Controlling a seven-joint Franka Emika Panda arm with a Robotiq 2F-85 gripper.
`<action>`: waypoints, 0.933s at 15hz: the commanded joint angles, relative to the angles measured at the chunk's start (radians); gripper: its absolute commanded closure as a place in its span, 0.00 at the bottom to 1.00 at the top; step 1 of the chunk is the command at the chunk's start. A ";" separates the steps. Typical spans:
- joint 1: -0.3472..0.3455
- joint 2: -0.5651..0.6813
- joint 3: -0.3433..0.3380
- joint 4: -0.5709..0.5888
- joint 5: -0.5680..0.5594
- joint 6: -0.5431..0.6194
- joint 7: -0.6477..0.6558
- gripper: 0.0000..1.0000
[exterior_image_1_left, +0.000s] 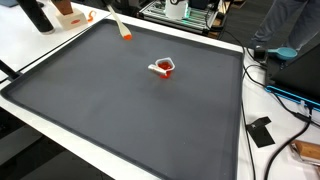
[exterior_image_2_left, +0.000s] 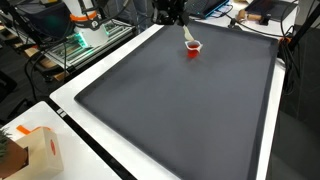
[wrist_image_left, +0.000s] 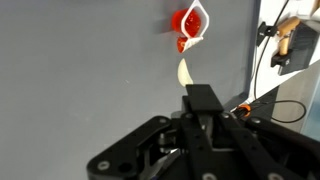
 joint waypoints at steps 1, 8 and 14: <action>0.019 -0.015 0.022 -0.016 -0.131 0.065 0.085 0.97; 0.081 -0.024 0.085 -0.042 -0.399 0.154 0.226 0.97; 0.127 -0.017 0.118 -0.055 -0.605 0.215 0.348 0.97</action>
